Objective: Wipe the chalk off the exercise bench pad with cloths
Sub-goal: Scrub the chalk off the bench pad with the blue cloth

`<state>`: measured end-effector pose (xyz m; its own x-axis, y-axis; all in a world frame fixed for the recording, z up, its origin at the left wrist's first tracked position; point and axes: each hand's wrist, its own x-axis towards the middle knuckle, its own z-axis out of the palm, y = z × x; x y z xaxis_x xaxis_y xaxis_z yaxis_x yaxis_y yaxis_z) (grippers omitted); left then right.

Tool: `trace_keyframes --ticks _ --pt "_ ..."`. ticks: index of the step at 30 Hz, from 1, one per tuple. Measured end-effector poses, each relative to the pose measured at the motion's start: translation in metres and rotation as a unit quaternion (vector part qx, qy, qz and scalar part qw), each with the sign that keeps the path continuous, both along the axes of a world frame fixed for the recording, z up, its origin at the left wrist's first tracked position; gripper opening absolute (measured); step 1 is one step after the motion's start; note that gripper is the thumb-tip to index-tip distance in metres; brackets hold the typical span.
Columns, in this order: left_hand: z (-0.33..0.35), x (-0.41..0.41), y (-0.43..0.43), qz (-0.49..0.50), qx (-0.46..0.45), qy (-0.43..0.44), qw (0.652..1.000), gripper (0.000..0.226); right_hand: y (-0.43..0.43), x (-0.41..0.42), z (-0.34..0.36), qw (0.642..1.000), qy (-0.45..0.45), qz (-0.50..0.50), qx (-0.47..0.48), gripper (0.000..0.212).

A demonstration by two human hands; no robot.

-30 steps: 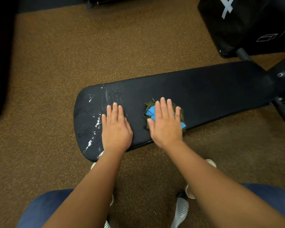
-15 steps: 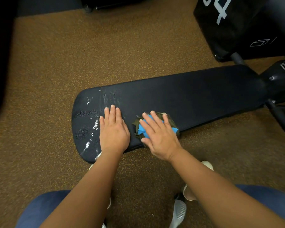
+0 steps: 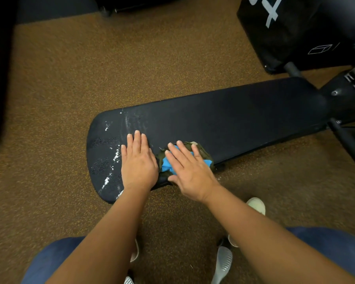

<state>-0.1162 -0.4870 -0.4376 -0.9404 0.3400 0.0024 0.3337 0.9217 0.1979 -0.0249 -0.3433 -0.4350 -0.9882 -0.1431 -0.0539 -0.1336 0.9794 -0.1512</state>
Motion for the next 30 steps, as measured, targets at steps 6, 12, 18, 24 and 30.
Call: trace_keyframes --ticks 6,12,18,24,30 --pt "0.0 0.0 0.002 0.002 -0.003 -0.001 1.0 0.053 0.034 0.01 0.004 0.999 -0.008 -0.053 -0.01 0.068" --pt "0.0 0.0 0.001 0.003 0.0 0.007 1.0 0.054 0.0 0.001 0.001 0.999 -0.02 -0.038 -0.017 0.065" --pt "0.003 0.0 0.002 0.002 -0.001 -0.001 1.0 0.059 0.033 -0.006 0.008 0.988 -0.048 -0.147 -0.005 0.066" --pt "0.003 0.0 0.0 -0.004 -0.004 0.0 1.0 0.058 -0.005 -0.005 0.006 0.999 -0.033 -0.026 0.01 0.065" --pt "0.002 0.0 -0.001 -0.004 0.001 -0.002 1.0 0.057 0.031 -0.024 0.01 0.991 -0.051 -0.126 0.019 0.065"
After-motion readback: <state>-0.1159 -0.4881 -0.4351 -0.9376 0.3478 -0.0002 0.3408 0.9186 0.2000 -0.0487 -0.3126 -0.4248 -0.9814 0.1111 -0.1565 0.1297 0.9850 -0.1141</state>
